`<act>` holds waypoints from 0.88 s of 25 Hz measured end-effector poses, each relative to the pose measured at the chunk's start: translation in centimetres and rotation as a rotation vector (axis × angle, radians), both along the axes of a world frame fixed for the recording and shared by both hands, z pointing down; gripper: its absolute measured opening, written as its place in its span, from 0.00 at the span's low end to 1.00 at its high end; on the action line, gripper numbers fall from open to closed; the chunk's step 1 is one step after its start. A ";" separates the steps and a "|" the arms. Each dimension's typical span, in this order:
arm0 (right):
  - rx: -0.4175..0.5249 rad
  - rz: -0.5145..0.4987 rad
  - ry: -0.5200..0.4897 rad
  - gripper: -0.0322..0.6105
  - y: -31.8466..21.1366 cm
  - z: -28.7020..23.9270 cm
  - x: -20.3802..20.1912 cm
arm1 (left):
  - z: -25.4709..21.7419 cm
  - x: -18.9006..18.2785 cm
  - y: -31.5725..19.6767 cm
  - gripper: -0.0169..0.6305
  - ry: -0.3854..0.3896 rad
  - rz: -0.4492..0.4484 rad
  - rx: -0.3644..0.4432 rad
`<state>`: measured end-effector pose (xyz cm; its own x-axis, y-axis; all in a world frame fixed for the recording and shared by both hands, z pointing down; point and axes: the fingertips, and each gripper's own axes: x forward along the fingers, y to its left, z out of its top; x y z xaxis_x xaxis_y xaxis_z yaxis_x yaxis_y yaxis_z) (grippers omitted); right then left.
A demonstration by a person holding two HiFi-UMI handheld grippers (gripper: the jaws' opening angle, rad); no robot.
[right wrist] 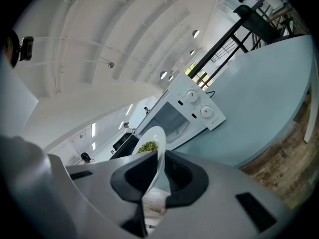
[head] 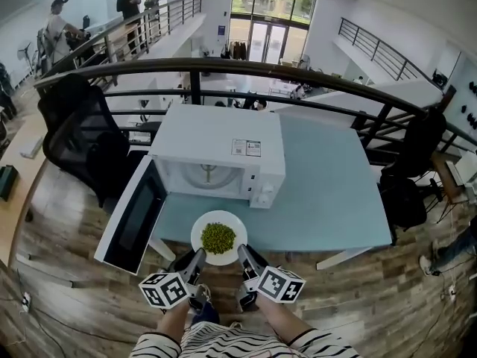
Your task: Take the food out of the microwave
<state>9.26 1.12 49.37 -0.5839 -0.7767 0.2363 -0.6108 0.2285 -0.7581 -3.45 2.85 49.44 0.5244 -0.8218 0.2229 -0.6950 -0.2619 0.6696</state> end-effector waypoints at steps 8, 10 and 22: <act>0.010 -0.013 -0.014 0.14 3.6 -0.6 1.7 | -0.7 1.7 3.8 0.16 0.002 -0.012 0.014; 0.009 -0.013 -0.018 0.14 4.4 -0.6 2.0 | -0.8 2.0 4.6 0.15 0.002 -0.011 0.017; 0.017 -0.042 -0.014 0.14 8.5 -0.6 3.0 | -0.9 3.1 8.7 0.14 0.011 -0.025 0.031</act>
<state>12.27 9.65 48.79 -0.6190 -0.7554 0.2150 -0.5898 0.2663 -0.7624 -0.40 11.56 48.53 0.5063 -0.8408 0.1915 -0.6940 -0.2654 0.6693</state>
